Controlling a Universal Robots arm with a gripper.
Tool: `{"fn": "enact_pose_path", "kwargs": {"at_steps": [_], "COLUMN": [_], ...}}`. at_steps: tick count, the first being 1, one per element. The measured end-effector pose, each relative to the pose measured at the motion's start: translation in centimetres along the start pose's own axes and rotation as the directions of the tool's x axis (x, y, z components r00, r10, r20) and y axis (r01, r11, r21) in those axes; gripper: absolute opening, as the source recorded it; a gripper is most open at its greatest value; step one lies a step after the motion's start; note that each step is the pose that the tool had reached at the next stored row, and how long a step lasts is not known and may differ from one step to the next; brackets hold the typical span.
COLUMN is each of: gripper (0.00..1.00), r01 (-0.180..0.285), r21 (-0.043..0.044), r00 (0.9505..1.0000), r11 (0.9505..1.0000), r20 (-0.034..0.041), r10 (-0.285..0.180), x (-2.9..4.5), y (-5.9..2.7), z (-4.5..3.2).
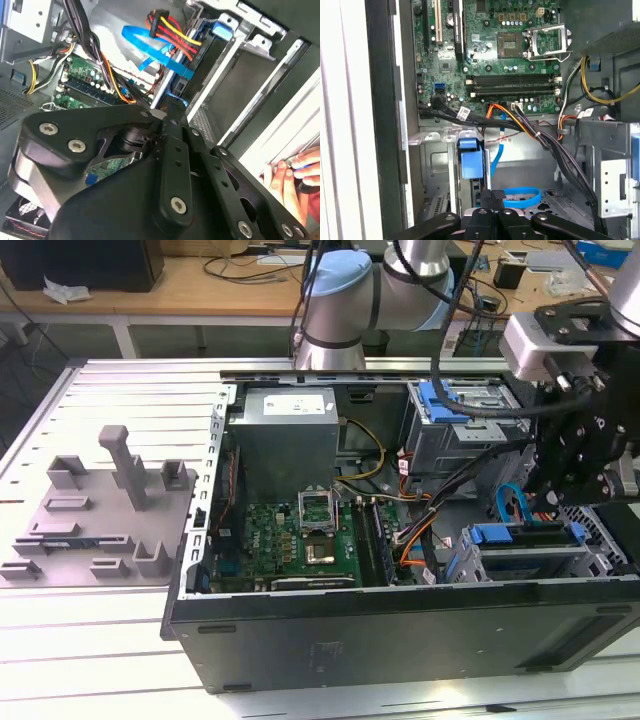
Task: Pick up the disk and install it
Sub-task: 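Insert the second disk wire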
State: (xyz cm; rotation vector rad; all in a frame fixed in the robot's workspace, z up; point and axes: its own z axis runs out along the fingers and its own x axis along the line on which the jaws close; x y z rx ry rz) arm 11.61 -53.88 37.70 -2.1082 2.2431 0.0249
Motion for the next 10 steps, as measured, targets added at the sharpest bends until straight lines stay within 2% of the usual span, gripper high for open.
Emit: {"fn": "enact_pose_path", "kwargs": {"at_steps": [1,10], "gripper": [0.11,0.11], "r01": [0.001,0.0], "r21": [0.0058,0.0059], "r00": [1.0,1.0], "r11": [1.0,1.0], "r20": [-0.0018,-0.0018], "r10": [-0.001,0.0], "x": [0.03,0.03], "y": [0.96,1.08], "z": [-0.07,-0.07]}}
